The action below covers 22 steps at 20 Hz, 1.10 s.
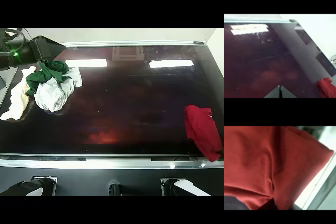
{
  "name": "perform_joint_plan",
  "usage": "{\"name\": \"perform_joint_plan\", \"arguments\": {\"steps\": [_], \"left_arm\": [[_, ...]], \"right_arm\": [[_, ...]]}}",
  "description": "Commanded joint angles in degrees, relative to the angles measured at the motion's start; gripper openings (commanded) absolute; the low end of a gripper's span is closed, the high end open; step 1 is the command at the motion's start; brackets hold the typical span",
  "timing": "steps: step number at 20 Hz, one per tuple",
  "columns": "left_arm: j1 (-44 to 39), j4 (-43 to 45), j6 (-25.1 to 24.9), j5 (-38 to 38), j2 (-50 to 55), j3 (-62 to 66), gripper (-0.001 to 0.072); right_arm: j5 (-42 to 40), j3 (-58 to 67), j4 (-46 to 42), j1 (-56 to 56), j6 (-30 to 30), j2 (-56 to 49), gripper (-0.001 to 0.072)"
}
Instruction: Fold the shirts.
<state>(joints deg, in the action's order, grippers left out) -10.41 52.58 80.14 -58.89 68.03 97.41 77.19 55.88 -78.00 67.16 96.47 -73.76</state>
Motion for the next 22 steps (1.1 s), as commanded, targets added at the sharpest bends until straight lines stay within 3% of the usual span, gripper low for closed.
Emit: {"name": "perform_joint_plan", "arguments": {"steps": [1, 4, 5, 6, 7, 10, 12, 13, 15, 17, 18, 19, 20, 22], "left_arm": [[-0.13, 0.0, -0.04, -0.07, 0.13, -0.11, 0.003], [-0.13, 0.0, -0.04, -0.07, 0.42, -0.11, 0.003], [-0.13, 0.0, -0.22, -0.04, 0.44, -0.11, 0.003], [-0.11, 0.02, -0.42, 0.04, 0.46, -0.11, 0.003], [0.02, 0.02, -0.68, 0.39, 0.46, -0.09, 0.003], [0.09, 0.28, -1.86, 3.28, 0.42, 0.07, 0.0029], [-0.48, 5.2, -2.1, 6.54, 1.38, 1.4, 0.0026], [-1.16, 11.72, -1.57, 6.47, 2.84, 2.91, 0.0026], [-3.19, 31.89, 5.22, 2.08, 7.08, 5.09, 0.0026], [-4.24, 49.18, 11.63, -8.11, 11.58, 5.14, 0.0041], [-3.74, 51.63, 12.5, -14.69, 13.62, 5.01, 0.0198], [-2.71, 51.06, 13.11, -22.25, 15.63, 4.31, 0.0529], [-1.81, 49.55, 13.55, -28.22, 16.9, 2.58, 0.0709], [-0.37, 39.3, 13.18, -27.96, 15.47, -6.01, 0.0708]], "right_arm": [[-2.1, -3.48, -1.88, 0.13, 0.59, 0.74, 0.0064], [-2.03, -3.43, -0.63, 0.15, 0.59, 0.74, 0.0072], [-1.81, -3.19, -0.48, 0.15, 0.37, 0.76, 0.0276], [-1.97, -2.38, -0.5, 0.13, -1.79, 0.76, 0.0623], [-0.37, -0.17, -0.96, 0.15, -4.46, 0.76, 0.0705], [0.85, 13.14, -0.35, -0.31, -4.2, 1.01, 0.0685], [-2.38, 24.87, 4.59, -4.83, -11.28, 1.6, 0.0681], [-5.4, 29.33, 8.15, -9.35, -13.94, 2.19, 0.0674], [-13.16, 32.98, 12.0, -21.49, -15.65, 3.48, 0.0674], [-13.44, 33.07, 10.51, -35.36, -12.13, 3.58, 0.0674], [-12.07, 33.07, 7.98, -41.66, -8.52, 2.91, 0.0675], [-9.38, 33.07, 4.63, -47.76, -4.42, 1.77, 0.0676], [-6.49, 33.07, 2.14, -52.52, -1.57, 0.35, 0.0676], [-0.79, 32.79, 1.27, -59.67, 0.04, -3.15, 0.0679]]}}
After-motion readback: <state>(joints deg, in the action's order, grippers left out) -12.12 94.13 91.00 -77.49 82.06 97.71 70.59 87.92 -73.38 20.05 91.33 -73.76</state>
